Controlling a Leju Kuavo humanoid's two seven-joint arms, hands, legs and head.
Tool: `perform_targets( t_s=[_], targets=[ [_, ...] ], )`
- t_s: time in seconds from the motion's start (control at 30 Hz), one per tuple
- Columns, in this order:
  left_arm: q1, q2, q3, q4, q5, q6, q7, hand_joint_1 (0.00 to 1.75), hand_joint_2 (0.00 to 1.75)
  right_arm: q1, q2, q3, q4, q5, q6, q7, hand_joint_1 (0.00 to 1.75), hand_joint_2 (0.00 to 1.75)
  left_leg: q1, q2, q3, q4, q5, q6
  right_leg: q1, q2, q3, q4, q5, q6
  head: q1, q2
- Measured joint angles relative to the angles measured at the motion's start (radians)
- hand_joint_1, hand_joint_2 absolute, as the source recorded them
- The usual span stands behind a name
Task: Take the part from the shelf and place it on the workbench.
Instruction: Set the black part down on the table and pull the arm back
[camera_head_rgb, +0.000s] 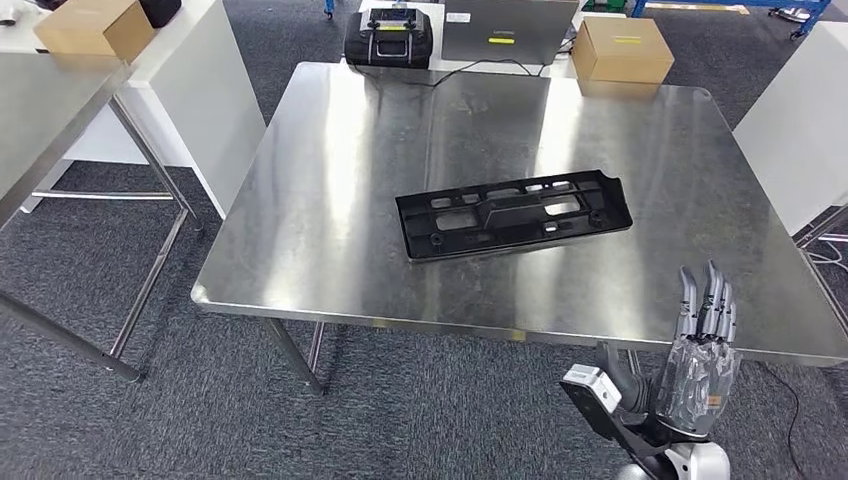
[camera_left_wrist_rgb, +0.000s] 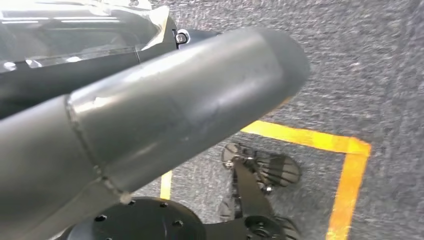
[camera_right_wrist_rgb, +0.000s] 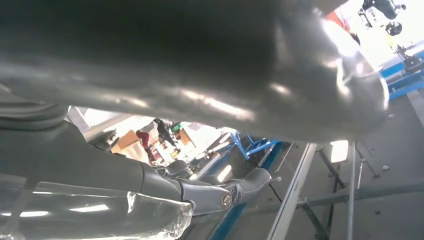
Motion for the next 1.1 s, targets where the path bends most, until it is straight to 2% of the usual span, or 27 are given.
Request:
perform_targets(
  t_s=[0.03, 0.07, 0.1, 0.17, 0.2, 0.23, 0.3, 0.33, 0.37, 0.4, 0.43, 0.5, 0.53, 0.57, 0.6, 0.63, 0.7, 0.73, 0.77, 0.83, 0.87, 0.9, 0.93, 1.0, 1.03, 1.07, 1.1],
  targets=[
    [0.001, -0.001, 0.002, 0.000, 0.002, 0.000, 0.000, 0.00, 0.00, 0.001, 0.000, 0.000, 0.002, -0.004, 0.000, -0.001, 0.00, 0.00, -0.002, 0.001, -0.010, 0.001, 0.008, 0.000, 0.001, 0.000, 0.012, 0.020, 0.000, 0.007, 0.001, 0.000],
    [0.002, -0.001, 0.003, 0.000, 0.003, 0.000, 0.000, 0.00, 0.00, 0.001, 0.000, 0.000, 0.004, -0.008, 0.000, -0.001, 0.00, 0.00, -0.005, 0.001, -0.018, 0.003, 0.015, 0.000, 0.002, 0.000, 0.044, 0.000, 0.013, 0.014, 0.001, 0.000],
    [0.002, -0.002, 0.004, 0.000, 0.004, 0.000, -0.001, 0.00, 0.00, 0.001, 0.000, 0.000, 0.006, -0.010, 0.000, -0.002, 0.00, 0.00, -0.006, 0.001, -0.025, 0.006, 0.021, -0.001, 0.003, 0.000, 0.092, -0.055, 0.032, 0.019, 0.002, 0.000],
    [0.002, -0.004, 0.005, 0.000, 0.006, 0.000, -0.001, 0.00, 0.00, 0.000, 0.000, 0.000, 0.007, -0.014, 0.000, -0.006, 0.00, 0.00, -0.010, 0.000, -0.039, 0.015, 0.031, -0.006, 0.008, 0.000, 0.198, -0.204, 0.048, 0.015, 0.001, 0.000],
    [0.002, -0.005, 0.005, 0.000, 0.006, 0.000, -0.001, 0.00, 0.00, 0.000, 0.000, 0.000, 0.007, -0.017, 0.000, -0.008, 0.00, 0.00, -0.012, 0.000, -0.045, 0.020, 0.035, -0.010, 0.011, 0.000, 0.229, -0.257, 0.048, 0.011, 0.001, 0.000],
    [0.002, -0.005, 0.005, 0.000, 0.006, 0.001, -0.001, 0.00, 0.00, 0.000, 0.000, 0.000, 0.007, -0.019, 0.000, -0.011, 0.00, 0.00, -0.013, 0.000, -0.051, 0.023, 0.039, -0.014, 0.014, 0.000, 0.244, -0.286, 0.044, 0.007, 0.001, 0.000],
    [0.003, -0.006, 0.006, 0.000, 0.005, 0.002, 0.000, 0.00, 0.00, 0.002, 0.000, 0.000, 0.008, -0.029, 0.000, -0.015, 0.00, 0.00, -0.015, 0.001, -0.058, 0.026, 0.048, -0.022, 0.014, 0.000, 0.238, -0.296, 0.046, 0.002, 0.000, 0.000],
    [0.003, -0.006, 0.007, 0.000, 0.004, 0.002, 0.001, 0.00, 0.00, 0.001, -0.001, 0.000, 0.009, -0.036, 0.000, -0.018, 0.00, 0.00, -0.014, -0.001, -0.062, 0.029, 0.047, -0.027, 0.008, -0.001, 0.234, -0.298, 0.051, -0.004, 0.001, 0.000],
    [0.004, -0.006, 0.008, 0.000, 0.002, 0.003, 0.000, 0.00, 0.00, 0.002, -0.002, 0.000, 0.010, -0.045, 0.000, -0.022, 0.00, 0.00, -0.012, -0.002, -0.069, 0.042, 0.033, -0.033, 0.003, -0.002, 0.228, -0.300, 0.057, -0.014, 0.000, 0.000],
    [0.005, -0.006, 0.009, 0.000, 0.000, 0.006, -0.004, 0.00, 0.00, 0.003, -0.003, -0.001, 0.011, -0.051, 0.000, -0.027, 0.00, 0.00, -0.010, -0.005, -0.081, 0.070, 0.003, -0.039, -0.003, -0.004, 0.222, -0.301, 0.064, -0.025, -0.002, 0.000],
    [0.005, -0.005, 0.009, 0.000, -0.002, 0.008, -0.012, 0.00, 0.00, 0.005, -0.004, -0.001, 0.013, -0.056, 0.000, -0.033, 0.00, 0.00, -0.005, -0.007, -0.099, 0.118, -0.039, -0.046, -0.005, -0.006, 0.217, -0.301, 0.072, -0.033, -0.003, 0.000],
    [0.006, -0.005, 0.009, 0.000, -0.004, 0.015, -0.029, 0.00, 0.00, 0.014, -0.005, -0.003, 0.014, -0.060, 0.000, -0.044, 0.00, 0.00, 0.005, -0.008, -0.138, 0.243, -0.120, -0.059, -0.003, -0.008, 0.201, -0.300, 0.087, -0.039, -0.007, 0.000],
    [0.007, -0.005, 0.009, 0.000, -0.004, 0.018, -0.035, 0.00, 0.00, 0.020, -0.006, -0.004, 0.014, -0.061, 0.000, -0.048, 0.00, 0.00, 0.011, -0.008, -0.148, 0.291, -0.137, -0.064, -0.003, -0.010, 0.192, -0.299, 0.094, -0.037, -0.007, 0.000],
    [0.008, -0.005, 0.009, 0.000, -0.005, 0.020, -0.039, 0.00, 0.00, 0.025, -0.006, -0.006, 0.014, -0.061, 0.000, -0.050, 0.00, 0.00, 0.016, -0.008, -0.144, 0.311, -0.133, -0.069, -0.004, -0.010, 0.181, -0.297, 0.101, -0.034, -0.007, 0.000],
    [0.009, -0.005, 0.009, 0.000, -0.005, 0.022, -0.041, 0.00, 0.00, 0.029, -0.007, -0.007, 0.015, -0.061, 0.000, -0.051, 0.00, 0.00, 0.021, -0.008, -0.122, 0.295, -0.112, -0.073, -0.006, -0.010, 0.171, -0.293, 0.106, -0.030, -0.007, 0.000],
    [0.010, -0.005, 0.009, 0.000, -0.005, 0.023, -0.043, 0.00, 0.00, 0.033, -0.007, -0.009, 0.015, -0.061, 0.000, -0.052, 0.00, 0.00, 0.026, -0.007, -0.083, 0.246, -0.084, -0.076, -0.008, -0.010, 0.162, -0.287, 0.111, -0.026, -0.007, 0.000],
    [0.009, -0.006, 0.009, 0.000, -0.006, 0.024, -0.045, 0.00, 0.00, 0.040, -0.006, -0.013, 0.015, -0.058, 0.000, -0.053, 0.00, 0.00, 0.032, -0.009, 0.009, 0.110, -0.055, -0.080, -0.010, -0.010, 0.145, -0.273, 0.118, -0.015, -0.007, 0.000],
    [0.008, -0.007, 0.009, 0.000, -0.008, 0.024, -0.046, 0.00, 0.00, 0.042, -0.006, -0.014, 0.015, -0.054, 0.000, -0.053, 0.00, 0.00, 0.031, -0.011, 0.037, 0.063, -0.053, -0.077, -0.009, -0.010, 0.139, -0.268, 0.122, -0.009, -0.006, 0.000],
    [0.008, -0.007, 0.009, 0.000, -0.010, 0.023, -0.046, 0.00, 0.00, 0.043, -0.005, -0.015, 0.014, -0.049, 0.000, -0.052, 0.00, 0.00, 0.028, -0.013, 0.049, 0.040, -0.057, -0.072, -0.007, -0.010, 0.136, -0.266, 0.127, -0.001, -0.007, 0.000],
    [0.010, -0.008, 0.009, 0.000, -0.012, 0.021, -0.046, 0.00, 0.00, 0.045, -0.002, -0.015, 0.014, -0.037, 0.000, -0.047, 0.00, 0.00, 0.021, -0.014, 0.038, 0.036, -0.050, -0.054, -0.005, -0.010, 0.130, -0.266, 0.138, 0.017, -0.003, 0.000],
    [0.010, -0.008, 0.009, 0.000, -0.012, 0.019, -0.046, 0.00, 0.00, 0.047, -0.001, -0.015, 0.014, -0.031, 0.000, -0.043, 0.00, 0.00, 0.019, -0.012, 0.030, 0.035, -0.042, -0.043, -0.007, -0.009, 0.123, -0.260, 0.134, 0.022, -0.003, 0.000],
    [0.011, -0.009, 0.009, 0.000, -0.012, 0.018, -0.045, 0.00, 0.00, 0.048, 0.000, -0.015, 0.014, -0.026, 0.000, -0.037, 0.00, 0.00, 0.018, -0.009, 0.019, 0.033, -0.032, -0.030, -0.008, -0.008, 0.111, -0.241, 0.115, 0.021, 0.000, 0.000],
    [0.011, -0.010, 0.009, 0.000, -0.013, 0.016, -0.045, 0.00, 0.00, 0.049, 0.002, -0.014, 0.014, -0.022, 0.000, -0.032, 0.00, 0.00, 0.017, -0.007, 0.006, 0.030, -0.021, -0.020, -0.008, -0.008, 0.093, -0.203, 0.081, 0.015, 0.001, 0.000],
    [0.011, -0.010, 0.009, 0.000, -0.013, 0.014, -0.045, 0.00, 0.00, 0.049, 0.003, -0.013, 0.015, -0.016, 0.000, -0.024, 0.00, 0.00, 0.014, -0.004, -0.021, 0.031, -0.001, -0.009, -0.008, -0.006, 0.055, -0.083, -0.007, 0.001, 0.005, 0.000],
    [0.011, -0.010, 0.009, 0.000, -0.015, 0.013, -0.045, 0.00, 0.00, 0.049, 0.003, -0.013, 0.015, -0.013, 0.000, -0.018, 0.00, 0.00, 0.012, -0.003, -0.037, 0.032, 0.011, -0.007, -0.007, -0.005, 0.043, -0.023, -0.035, 0.001, 0.006, 0.000],
    [0.012, -0.011, 0.009, 0.000, -0.017, 0.012, -0.045, 0.00, 0.00, 0.050, 0.003, -0.012, 0.015, -0.011, 0.000, -0.012, 0.00, 0.00, 0.009, -0.002, -0.051, 0.033, 0.023, -0.007, -0.006, -0.005, 0.044, 0.015, -0.042, 0.006, 0.006, 0.000],
    [0.012, -0.011, 0.009, 0.000, -0.020, 0.011, -0.045, 0.00, 0.00, 0.051, 0.003, -0.010, 0.015, -0.008, 0.000, -0.003, 0.00, 0.00, 0.007, -0.002, -0.065, 0.034, 0.034, -0.007, -0.004, -0.004, 0.062, 0.020, -0.029, 0.014, 0.007, 0.000]
  ],
)
